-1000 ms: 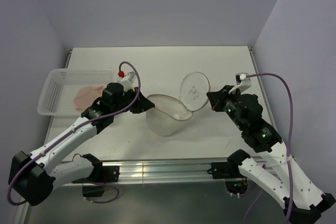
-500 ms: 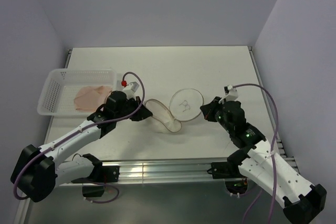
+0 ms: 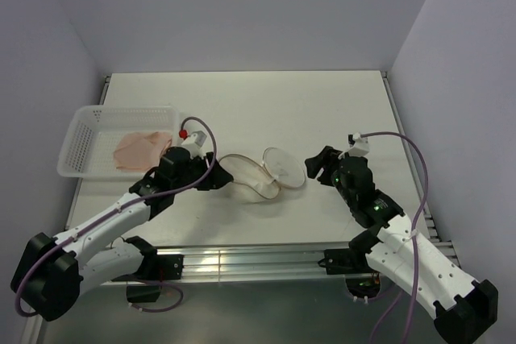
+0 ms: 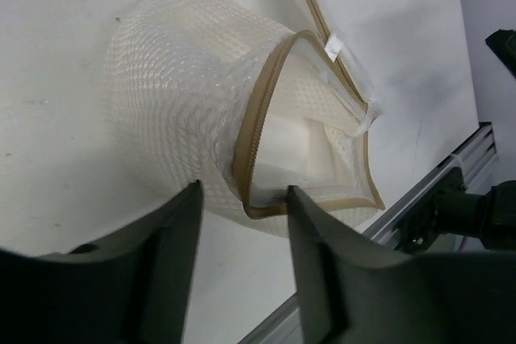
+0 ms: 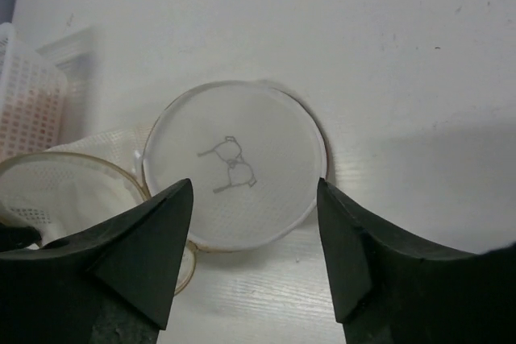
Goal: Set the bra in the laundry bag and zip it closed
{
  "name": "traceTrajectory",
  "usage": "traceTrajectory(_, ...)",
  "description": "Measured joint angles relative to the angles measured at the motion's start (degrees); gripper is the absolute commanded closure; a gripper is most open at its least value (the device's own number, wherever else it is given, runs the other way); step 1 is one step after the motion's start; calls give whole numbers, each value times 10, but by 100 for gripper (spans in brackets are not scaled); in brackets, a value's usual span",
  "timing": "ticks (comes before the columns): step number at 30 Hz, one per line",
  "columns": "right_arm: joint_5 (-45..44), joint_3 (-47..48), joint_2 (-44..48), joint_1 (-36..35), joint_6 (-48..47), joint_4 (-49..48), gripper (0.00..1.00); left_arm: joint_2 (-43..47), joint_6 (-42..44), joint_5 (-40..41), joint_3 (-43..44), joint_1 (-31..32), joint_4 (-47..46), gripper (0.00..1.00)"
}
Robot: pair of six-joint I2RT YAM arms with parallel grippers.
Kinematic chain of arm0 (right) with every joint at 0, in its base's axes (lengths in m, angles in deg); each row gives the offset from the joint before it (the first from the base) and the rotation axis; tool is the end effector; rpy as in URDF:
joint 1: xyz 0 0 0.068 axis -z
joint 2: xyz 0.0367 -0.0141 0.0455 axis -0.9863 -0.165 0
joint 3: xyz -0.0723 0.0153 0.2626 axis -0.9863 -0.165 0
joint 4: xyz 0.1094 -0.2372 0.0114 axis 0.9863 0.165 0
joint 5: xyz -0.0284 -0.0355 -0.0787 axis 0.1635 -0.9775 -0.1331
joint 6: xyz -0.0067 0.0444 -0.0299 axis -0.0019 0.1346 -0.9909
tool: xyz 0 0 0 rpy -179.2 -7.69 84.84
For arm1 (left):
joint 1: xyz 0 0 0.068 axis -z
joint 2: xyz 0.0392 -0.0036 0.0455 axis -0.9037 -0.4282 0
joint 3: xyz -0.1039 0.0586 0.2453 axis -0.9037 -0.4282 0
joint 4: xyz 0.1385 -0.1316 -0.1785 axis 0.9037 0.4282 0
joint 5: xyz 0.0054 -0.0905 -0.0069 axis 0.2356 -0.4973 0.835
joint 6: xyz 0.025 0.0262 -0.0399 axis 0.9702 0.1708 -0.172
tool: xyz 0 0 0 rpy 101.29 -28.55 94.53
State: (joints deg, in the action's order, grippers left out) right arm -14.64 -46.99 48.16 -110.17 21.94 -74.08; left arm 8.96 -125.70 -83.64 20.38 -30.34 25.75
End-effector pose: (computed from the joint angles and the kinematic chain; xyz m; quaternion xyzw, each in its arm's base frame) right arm 0.1418 0.0712 0.2437 0.1141 0.8199 0.2197 0.5162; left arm 0.1800 -0.1317 0.2183 0.0186 0.8619 -0.3686 0.3478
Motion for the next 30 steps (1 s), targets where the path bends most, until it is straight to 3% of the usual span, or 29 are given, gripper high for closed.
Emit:
traceTrajectory(2,4,0,4,0,-6,-1,28,16,-3,11,0,0,16,35)
traceTrajectory(9,37,4,18,0,-23,-24,27,79,1,76,65,0,126,36)
traceTrajectory(15,66,4,19,0,-34,-44,27,97,5,234,193,-17,200,39)
traceTrajectory(20,77,3,33,0,-43,-49,27,93,17,310,202,-87,261,39)
traceTrajectory(26,90,-1,59,0,-49,-58,27,34,55,294,188,-200,306,36)
traceTrajectory(30,100,-4,70,0,-51,-60,27,-2,81,280,173,-242,309,36)
